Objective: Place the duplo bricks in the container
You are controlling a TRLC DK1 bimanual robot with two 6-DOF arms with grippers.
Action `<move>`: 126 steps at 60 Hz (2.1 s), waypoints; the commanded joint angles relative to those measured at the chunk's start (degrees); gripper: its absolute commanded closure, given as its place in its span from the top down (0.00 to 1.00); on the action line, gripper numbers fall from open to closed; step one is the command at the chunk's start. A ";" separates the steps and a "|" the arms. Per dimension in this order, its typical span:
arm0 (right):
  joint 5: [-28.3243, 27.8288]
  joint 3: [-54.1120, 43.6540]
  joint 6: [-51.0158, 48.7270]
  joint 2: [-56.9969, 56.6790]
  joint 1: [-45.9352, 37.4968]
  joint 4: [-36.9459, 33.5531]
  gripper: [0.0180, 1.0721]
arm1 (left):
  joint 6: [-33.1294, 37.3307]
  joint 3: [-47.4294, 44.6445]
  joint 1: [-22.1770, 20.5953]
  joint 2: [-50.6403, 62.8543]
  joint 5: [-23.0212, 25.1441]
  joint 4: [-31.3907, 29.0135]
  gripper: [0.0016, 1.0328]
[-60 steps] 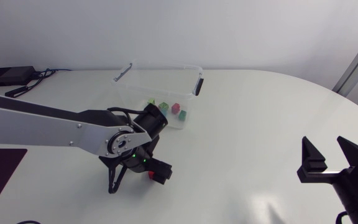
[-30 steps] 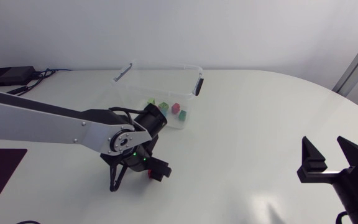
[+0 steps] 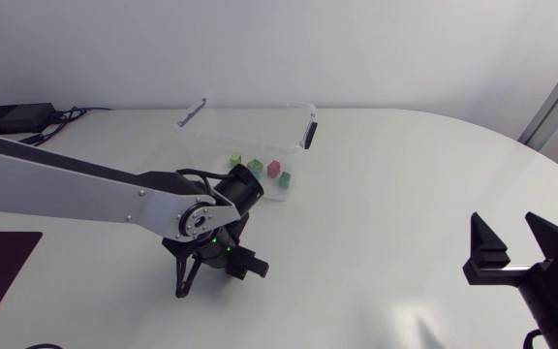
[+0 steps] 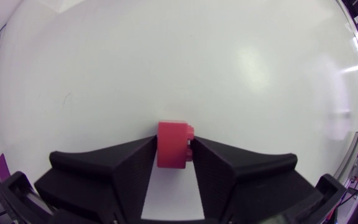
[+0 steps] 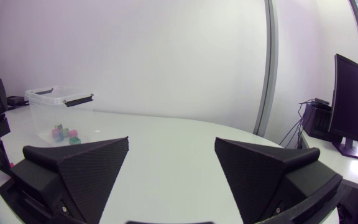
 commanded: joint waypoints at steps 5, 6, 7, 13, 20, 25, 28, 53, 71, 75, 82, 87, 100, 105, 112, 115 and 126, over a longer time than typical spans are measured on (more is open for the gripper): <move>-0.24 -1.17 -0.52 -0.36 -0.46 0.31 0.95 | -1.44 1.07 -0.16 1.36 -0.16 -0.19 0.20; -0.24 -1.17 -0.52 -0.36 -0.46 0.31 0.95 | -1.44 1.07 -0.16 1.36 -0.16 -0.19 0.20; -0.24 -1.17 -0.52 -0.36 -0.46 0.31 0.95 | -1.44 1.07 -0.24 1.36 -0.16 -0.19 0.20; -0.24 -1.17 -0.52 -0.36 -0.46 0.31 0.95 | -1.35 0.81 -0.68 0.93 -0.16 0.07 0.20; -0.24 -1.17 -0.52 -0.36 -0.46 0.31 0.95 | -1.17 0.72 -0.60 -0.31 -0.07 -0.02 0.20; -0.24 -1.17 -0.52 -0.36 -0.46 0.31 0.95 | -0.82 0.72 -0.42 -1.71 -0.16 -0.19 0.20; -0.24 -1.17 -0.52 -0.36 -0.46 0.31 0.95 | -0.38 0.63 -0.51 -2.59 -0.16 -0.19 0.20; -0.24 -1.17 -0.52 -0.36 -0.46 0.31 0.95 | 5.51 -0.60 3.89 -14.02 -0.42 3.76 0.20; -0.24 -1.17 -0.52 -0.36 -0.46 0.31 0.95 | 8.93 2.48 8.02 -17.97 -0.42 3.67 0.20; -0.24 -1.17 -0.52 -0.36 -0.46 0.31 0.95 | 9.73 3.71 9.16 -18.85 -0.42 3.32 0.20; -0.24 -1.17 -0.52 -0.36 -0.46 0.31 0.95 | 11.04 5.73 10.92 -19.47 0.02 3.23 0.20; -0.24 -1.17 -0.52 -0.36 -0.46 0.31 0.95 | 11.31 7.66 12.41 -19.11 1.16 3.23 0.20; -0.24 -1.17 -0.52 -0.36 -0.46 0.31 0.95 | 12.98 13.29 15.58 -16.21 3.71 3.23 0.20; -0.24 -1.17 -0.52 -0.36 -0.46 0.31 0.95 | 13.50 15.84 16.63 -14.63 4.06 3.23 0.20; -0.24 -1.17 -0.52 -0.36 -0.46 0.31 0.95 | 13.86 19.44 17.42 -12.70 4.41 3.23 0.20; -0.24 -1.17 -0.52 -0.36 -0.46 0.31 0.95 | 13.86 20.93 17.86 -11.64 4.50 3.23 0.20; -0.24 -1.17 -0.52 -0.36 -0.46 0.31 0.95 | 13.42 27.00 18.48 -5.93 4.59 3.41 0.20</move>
